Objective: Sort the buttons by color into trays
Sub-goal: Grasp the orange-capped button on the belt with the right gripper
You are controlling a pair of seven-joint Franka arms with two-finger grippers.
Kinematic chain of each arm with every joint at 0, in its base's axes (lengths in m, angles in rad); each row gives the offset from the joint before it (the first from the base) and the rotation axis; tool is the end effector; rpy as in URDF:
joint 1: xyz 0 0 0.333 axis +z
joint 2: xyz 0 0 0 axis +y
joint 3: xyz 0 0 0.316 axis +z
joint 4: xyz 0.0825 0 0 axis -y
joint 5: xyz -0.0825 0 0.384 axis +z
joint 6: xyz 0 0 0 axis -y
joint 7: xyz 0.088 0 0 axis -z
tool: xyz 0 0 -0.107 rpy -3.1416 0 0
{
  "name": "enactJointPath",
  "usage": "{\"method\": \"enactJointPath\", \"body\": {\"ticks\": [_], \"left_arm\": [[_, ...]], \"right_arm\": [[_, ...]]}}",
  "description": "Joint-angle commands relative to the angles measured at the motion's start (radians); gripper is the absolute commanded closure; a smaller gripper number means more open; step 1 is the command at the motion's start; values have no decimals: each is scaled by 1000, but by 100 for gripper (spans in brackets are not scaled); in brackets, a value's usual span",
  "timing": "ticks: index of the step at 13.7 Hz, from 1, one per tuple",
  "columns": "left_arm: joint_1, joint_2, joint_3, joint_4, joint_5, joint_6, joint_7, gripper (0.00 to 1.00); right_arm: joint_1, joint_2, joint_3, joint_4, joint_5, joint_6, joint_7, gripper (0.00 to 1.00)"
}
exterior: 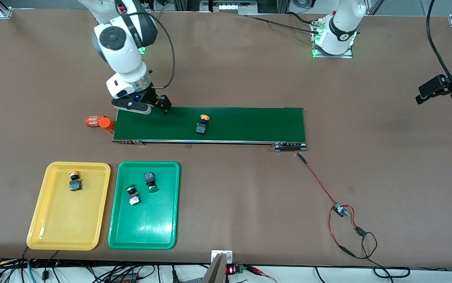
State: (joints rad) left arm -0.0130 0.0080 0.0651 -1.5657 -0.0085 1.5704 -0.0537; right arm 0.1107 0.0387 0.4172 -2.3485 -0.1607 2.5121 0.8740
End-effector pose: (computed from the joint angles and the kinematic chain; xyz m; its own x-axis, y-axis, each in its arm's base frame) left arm 0.5562 0.0279 0.6224 0.9944 0.1056 -0.0037 0.1056 -0.9944 0.0078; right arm 0.4472 0.2622 0.3287 0.9633 -0.2216 0.1512 -0.2190 -0.9751 -0.0335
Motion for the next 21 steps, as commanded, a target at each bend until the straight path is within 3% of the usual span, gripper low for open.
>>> {"method": "enactJointPath", "body": {"ticks": [1,16,21], "left_arm": [[2,0,5,13,-21,-15,9,0],[2,1,7,13,-21,-9,11,0],[2,1,7,13,-21,-9,11,0]], "right_arm": [[12,36,0,3,-80,27,82,0],[75,156,-3,77,-109,20,140,0],[96,228,-15,152,-111,20,145,0]]}}
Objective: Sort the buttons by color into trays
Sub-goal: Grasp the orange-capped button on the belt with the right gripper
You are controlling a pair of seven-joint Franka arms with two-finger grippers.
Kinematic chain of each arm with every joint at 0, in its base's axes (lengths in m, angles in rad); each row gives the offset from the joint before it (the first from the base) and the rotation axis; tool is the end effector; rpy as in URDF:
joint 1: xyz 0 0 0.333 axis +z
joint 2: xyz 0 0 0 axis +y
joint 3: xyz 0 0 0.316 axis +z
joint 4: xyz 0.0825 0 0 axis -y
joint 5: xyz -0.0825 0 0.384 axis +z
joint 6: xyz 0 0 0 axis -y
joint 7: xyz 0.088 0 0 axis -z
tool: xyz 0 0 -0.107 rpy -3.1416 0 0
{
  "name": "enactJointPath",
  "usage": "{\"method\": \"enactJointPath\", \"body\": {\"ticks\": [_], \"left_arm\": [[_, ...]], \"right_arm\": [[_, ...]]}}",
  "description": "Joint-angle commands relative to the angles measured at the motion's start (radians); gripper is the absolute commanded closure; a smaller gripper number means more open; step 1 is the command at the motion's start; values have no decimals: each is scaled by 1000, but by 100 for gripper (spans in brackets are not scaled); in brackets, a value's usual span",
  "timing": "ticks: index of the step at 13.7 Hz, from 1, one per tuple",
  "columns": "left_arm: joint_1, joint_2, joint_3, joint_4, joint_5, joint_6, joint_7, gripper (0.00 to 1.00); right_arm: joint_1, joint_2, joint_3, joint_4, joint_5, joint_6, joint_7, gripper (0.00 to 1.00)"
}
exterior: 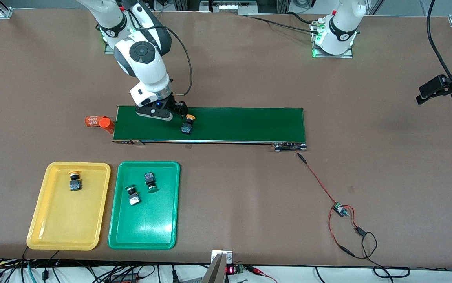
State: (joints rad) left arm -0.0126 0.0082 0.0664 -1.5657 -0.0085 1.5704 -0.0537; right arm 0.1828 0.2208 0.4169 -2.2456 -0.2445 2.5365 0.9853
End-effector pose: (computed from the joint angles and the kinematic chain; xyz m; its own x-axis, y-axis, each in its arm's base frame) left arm 0.5562 0.0289 0.6223 0.9942 0.1073 -0.0039 0.1073 -0.9942 0.0078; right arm 0.4530 0.3123 0.2848 0.9733 -0.2033 0.1065 -0.2004 -0.9790 -0.0374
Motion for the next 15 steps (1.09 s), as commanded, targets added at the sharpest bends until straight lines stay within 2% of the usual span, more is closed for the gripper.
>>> {"method": "enactJointPath", "body": {"ticks": [1,7,15], "left_arm": [[2,1,6,13,-21,-9,11,0],[3,3,7,13,-21,-9,11,0],[3,3,7,12,-19,-9,12,0]], "right_arm": [[32,52,-24,53,-27,-4,33,0],[37,75,-62,55,-91,7,35,0],[38,94,-72,78,-93,7,33,0]]}}
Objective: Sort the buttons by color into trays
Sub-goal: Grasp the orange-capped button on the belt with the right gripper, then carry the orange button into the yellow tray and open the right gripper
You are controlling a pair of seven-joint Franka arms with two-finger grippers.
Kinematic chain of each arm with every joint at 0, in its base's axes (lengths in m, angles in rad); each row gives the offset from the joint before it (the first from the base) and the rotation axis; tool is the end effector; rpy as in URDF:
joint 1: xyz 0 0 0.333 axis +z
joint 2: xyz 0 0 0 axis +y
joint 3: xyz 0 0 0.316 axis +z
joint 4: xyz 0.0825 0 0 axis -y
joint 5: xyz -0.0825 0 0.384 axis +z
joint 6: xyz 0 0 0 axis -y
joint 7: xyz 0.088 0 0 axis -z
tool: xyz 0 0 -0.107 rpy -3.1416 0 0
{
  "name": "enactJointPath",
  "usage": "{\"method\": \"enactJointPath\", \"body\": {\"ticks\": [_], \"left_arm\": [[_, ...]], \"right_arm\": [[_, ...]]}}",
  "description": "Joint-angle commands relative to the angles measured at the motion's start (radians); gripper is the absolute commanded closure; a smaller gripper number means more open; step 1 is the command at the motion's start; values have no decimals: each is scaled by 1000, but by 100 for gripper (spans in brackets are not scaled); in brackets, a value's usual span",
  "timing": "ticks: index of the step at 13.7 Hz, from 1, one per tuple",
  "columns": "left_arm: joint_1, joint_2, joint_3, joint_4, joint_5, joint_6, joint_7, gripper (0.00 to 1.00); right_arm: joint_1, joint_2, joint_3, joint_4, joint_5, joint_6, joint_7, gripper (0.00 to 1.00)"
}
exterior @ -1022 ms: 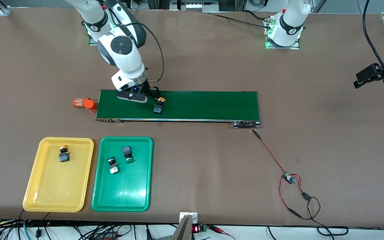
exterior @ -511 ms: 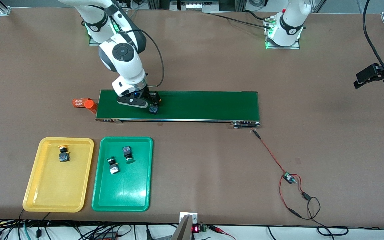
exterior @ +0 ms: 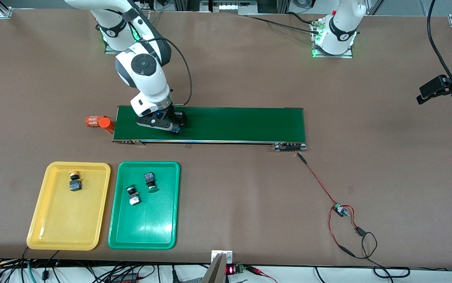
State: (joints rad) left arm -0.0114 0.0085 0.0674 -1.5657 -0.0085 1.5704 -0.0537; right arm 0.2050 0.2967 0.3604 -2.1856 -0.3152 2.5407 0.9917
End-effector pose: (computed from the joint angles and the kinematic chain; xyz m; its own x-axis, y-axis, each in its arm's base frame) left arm 0.5562 0.0301 0.6222 0.9940 0.1095 -0.0042 0.1095 -0.9940 0.0077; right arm 0.4773 0.3056 0.2670 0.9742 -0.1901 0.1219 -0.1900 -0.9817 -0.0123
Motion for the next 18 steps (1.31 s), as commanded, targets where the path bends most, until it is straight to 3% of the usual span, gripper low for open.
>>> {"method": "enactJointPath", "body": {"ticks": [1,5,7,8,10,11,12,13,16,18], "left_arm": [[2,1,6,10,-19,-12,12,0],[-2,-4,-8,13,-19,-13,17,0],[-10,-4,-9,13,-19,-15,18,0],[-10,-5,-8,13,-18,-16,18,0],[-10,-5,-9,13,-18,-21,17,0],[-10,-5,-8,13,-18,-35,17,0],[-9,-5,-8,13,-18,-41,17,0],[-9,-7,-8,13,-18,-41,17,0],[-9,-7,-8,13,-18,-41,17,0],[-7,-7,-6,13,-18,-41,17,0]], "right_arm": [[17,25,-29,21,-24,6,27,0],[46,82,-70,44,-36,49,24,0],[57,99,-84,58,-51,49,24,12],[56,101,-84,63,-53,47,24,27],[56,101,-84,63,-53,47,25,71],[54,101,-86,64,-51,44,27,88],[53,99,-95,78,-50,39,13,96],[48,91,-109,101,-42,14,4,98],[50,56,-110,263,-19,-282,-48,100],[12,21,-113,360,82,-419,-265,100]]}}
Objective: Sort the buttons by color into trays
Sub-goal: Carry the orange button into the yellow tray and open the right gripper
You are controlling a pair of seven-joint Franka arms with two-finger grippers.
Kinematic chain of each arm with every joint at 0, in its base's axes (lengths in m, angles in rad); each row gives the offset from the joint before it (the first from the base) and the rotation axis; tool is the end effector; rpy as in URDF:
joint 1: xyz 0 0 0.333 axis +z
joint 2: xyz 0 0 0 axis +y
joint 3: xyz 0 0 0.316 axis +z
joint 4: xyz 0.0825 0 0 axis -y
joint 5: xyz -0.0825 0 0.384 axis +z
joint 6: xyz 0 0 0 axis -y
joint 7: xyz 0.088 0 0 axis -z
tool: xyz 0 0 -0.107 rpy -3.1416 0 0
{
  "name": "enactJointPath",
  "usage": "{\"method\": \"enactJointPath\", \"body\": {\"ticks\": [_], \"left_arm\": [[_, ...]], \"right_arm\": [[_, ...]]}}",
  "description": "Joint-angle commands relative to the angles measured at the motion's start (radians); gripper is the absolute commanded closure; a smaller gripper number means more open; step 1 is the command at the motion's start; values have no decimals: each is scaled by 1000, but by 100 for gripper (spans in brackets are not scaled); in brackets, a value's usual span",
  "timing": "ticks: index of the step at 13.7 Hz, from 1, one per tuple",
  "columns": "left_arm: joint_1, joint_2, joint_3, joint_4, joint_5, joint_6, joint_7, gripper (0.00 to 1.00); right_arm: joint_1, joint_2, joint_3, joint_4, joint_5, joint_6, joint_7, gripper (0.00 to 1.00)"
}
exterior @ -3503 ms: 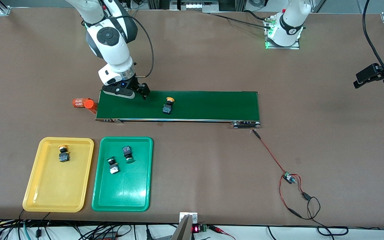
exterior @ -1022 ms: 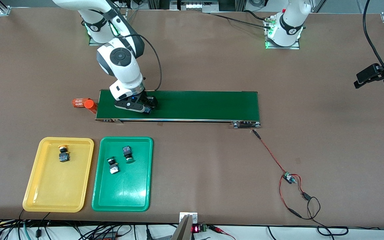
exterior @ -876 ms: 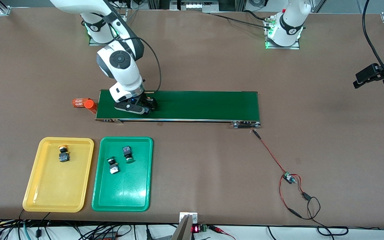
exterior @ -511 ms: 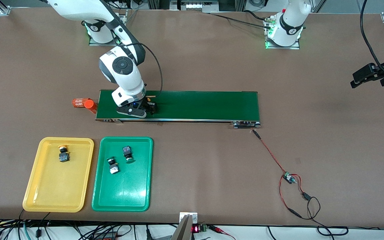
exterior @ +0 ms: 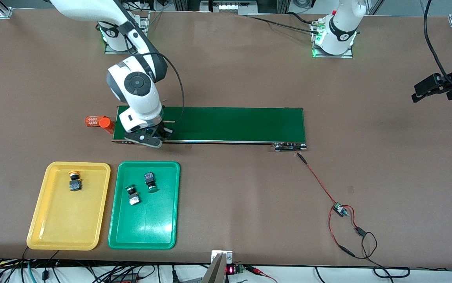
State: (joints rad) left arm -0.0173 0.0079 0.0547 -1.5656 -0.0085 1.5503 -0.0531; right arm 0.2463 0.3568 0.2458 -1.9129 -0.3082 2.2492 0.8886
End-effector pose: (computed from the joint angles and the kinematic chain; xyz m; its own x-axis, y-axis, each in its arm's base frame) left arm 0.5544 0.0197 0.6208 0.9956 0.0902 -0.0236 0.0904 -0.9959 0.0068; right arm 0.5553 0.2793 0.3141 0.9723 -0.2077 0.1074 -0.2191 -0.9695 0.1093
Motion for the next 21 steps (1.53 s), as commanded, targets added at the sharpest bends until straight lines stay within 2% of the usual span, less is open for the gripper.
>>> {"method": "enactJointPath", "body": {"ticks": [1,3,6,7,9,13,16,21], "left_arm": [[-1,-6,7,13,-18,-19,16,0],[-1,-5,5,13,-16,-15,18,0],[-6,-5,4,15,-17,-12,16,0],[-6,-5,5,15,-18,-12,16,0],[-4,-5,7,15,-18,-12,16,0],[-4,-5,5,15,-10,-16,16,0],[-4,-5,5,15,-10,-16,16,0],[-3,-5,7,15,-10,-15,16,0]], "right_arm": [[-94,-47,1,124,104,-179,-291,100],[-224,-48,1,173,107,-227,-554,100],[-398,-3,1,186,104,-200,-923,98],[-450,26,1,184,104,-125,-991,97],[-484,92,-3,181,90,10,-1095,99],[-536,203,-8,179,89,189,-1171,99],[-533,280,-23,179,73,324,-1177,99],[-506,346,-23,186,81,375,-1148,99]]}}
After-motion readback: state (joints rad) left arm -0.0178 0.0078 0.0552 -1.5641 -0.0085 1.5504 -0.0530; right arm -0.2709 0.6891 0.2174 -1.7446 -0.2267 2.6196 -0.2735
